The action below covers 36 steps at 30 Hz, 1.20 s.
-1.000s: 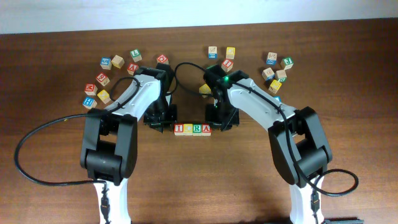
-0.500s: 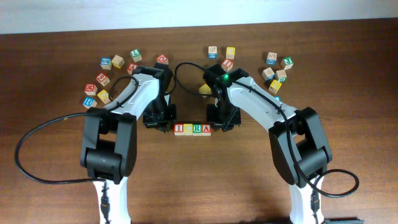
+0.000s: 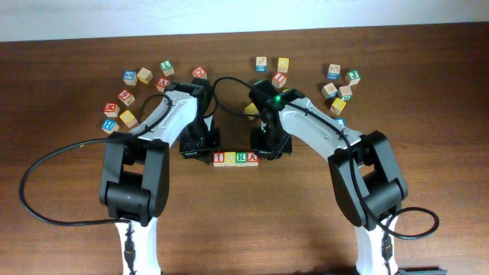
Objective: Spell out ICRA
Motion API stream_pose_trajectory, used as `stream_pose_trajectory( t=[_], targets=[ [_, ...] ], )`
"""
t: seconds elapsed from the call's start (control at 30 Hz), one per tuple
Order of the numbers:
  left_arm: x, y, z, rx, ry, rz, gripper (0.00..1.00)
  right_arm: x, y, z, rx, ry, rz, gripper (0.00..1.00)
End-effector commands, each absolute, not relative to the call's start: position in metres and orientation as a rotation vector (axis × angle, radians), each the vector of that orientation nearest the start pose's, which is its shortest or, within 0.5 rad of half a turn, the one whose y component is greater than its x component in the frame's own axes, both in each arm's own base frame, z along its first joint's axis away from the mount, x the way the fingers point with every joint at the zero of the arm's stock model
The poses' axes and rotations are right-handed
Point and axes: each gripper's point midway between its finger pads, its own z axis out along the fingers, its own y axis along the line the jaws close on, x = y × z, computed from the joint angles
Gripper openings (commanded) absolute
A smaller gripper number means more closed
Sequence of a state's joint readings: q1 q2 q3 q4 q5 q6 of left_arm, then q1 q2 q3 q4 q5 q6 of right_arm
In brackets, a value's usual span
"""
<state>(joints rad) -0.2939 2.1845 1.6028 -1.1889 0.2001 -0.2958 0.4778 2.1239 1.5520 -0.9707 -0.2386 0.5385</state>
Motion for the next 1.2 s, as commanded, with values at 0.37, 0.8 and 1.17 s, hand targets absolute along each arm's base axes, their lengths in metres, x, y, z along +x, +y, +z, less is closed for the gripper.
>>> stream_pose_trajectory(
  t=[0.37,0.8,1.17],
  targets=[
    [0.336,-0.155,0.007,0.034,3.374,-0.259,0.04,0.335,0.22,0.01,0.09,3.237,0.357,0.21],
    [0.339,-0.14,0.007,0.022,3.369,-0.152,0.13,0.336,0.199,0.01,0.133,3.251,0.249,0.27],
    [0.364,-0.091,0.04,-0.143,3.337,0.001,0.15,0.355,0.169,0.053,0.178,3.198,0.058,0.32]
  ],
)
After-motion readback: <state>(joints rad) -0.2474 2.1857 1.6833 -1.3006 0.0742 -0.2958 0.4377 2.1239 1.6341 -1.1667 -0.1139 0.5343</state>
